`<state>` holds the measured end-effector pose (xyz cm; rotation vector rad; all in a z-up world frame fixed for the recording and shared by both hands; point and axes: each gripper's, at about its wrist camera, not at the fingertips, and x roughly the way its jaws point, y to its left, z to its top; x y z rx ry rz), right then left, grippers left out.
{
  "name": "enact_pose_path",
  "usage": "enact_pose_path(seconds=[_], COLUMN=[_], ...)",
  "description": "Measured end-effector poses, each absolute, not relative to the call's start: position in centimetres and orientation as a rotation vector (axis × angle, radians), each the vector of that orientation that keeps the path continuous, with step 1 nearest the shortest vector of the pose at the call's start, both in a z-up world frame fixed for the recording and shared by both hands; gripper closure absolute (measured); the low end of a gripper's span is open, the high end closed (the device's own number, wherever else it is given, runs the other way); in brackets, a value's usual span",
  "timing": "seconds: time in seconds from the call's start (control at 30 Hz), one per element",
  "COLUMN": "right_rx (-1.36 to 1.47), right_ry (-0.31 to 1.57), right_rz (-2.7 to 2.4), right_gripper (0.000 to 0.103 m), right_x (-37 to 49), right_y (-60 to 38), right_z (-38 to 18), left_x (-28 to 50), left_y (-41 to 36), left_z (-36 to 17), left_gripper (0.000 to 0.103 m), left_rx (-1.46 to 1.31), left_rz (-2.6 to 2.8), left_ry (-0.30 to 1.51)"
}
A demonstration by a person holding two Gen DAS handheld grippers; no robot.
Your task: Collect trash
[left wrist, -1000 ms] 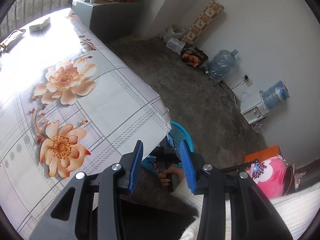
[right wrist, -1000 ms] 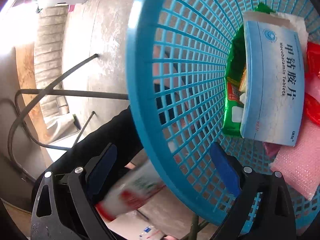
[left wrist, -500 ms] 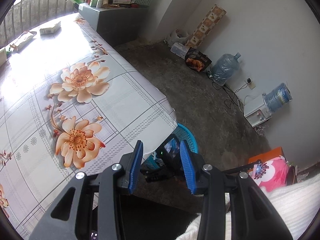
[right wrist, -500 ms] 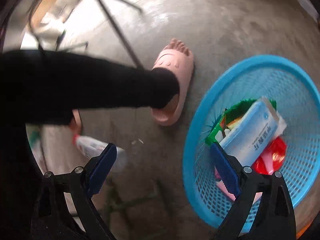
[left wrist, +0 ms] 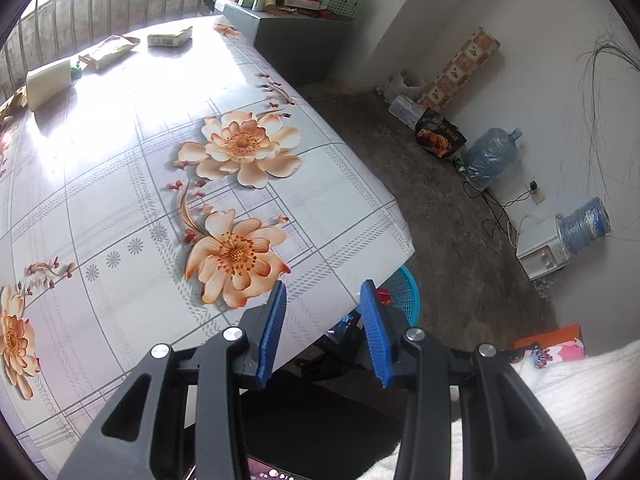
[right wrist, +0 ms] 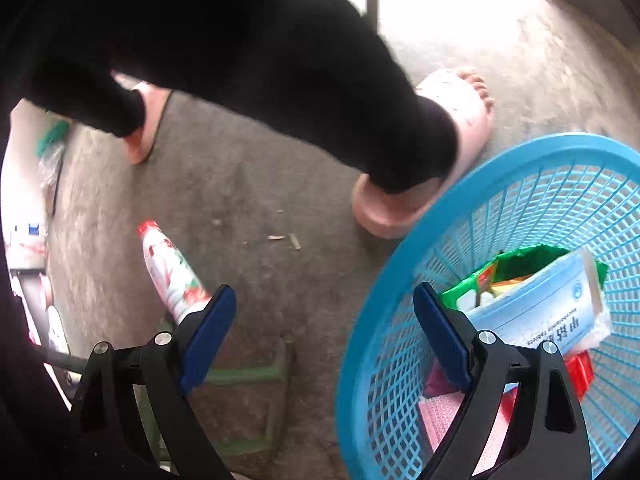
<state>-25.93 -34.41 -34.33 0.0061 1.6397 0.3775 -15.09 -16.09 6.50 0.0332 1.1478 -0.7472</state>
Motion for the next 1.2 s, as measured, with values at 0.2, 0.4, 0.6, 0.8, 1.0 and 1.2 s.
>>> enact_pose_path(seconds=[0.2,0.4,0.6,0.8,1.0,1.2], right_rx=[0.02,0.082,0.091,0.039,0.067,0.043], right_ry=[1.659,1.712,1.741,1.742,1.724,1.734], right_rz=[0.265,0.184,0.13,0.064,-0.005,0.001], right_gripper=[0.016,0.017,0.017,0.017,0.017,0.017], right_x=[-26.5,-27.4,-27.2,-25.4,-23.5,-22.8], right_y=[-38.1,-40.2,-40.2,-39.2,-38.0,-36.4], right_z=[-32.7,-32.6,-31.2,-28.4,-26.2,-24.5], left_x=[-15.7,-19.0,-26.1,-30.8,-30.8,-27.3], left_y=[-10.6,6.9,21.5,23.7,20.4,11.5], left_z=[8.5,7.1,-10.8,-20.0,-32.4,-39.5], left_gripper=[0.066,0.066,0.058,0.058,0.058,0.044], left_rx=[-0.074,-0.448,-0.797,-0.929,-1.012,-0.576], left_rz=[-0.624,-0.128,0.199,0.225,0.118,-0.306], left_ry=[1.048,0.94,1.088,1.093,1.364,1.561])
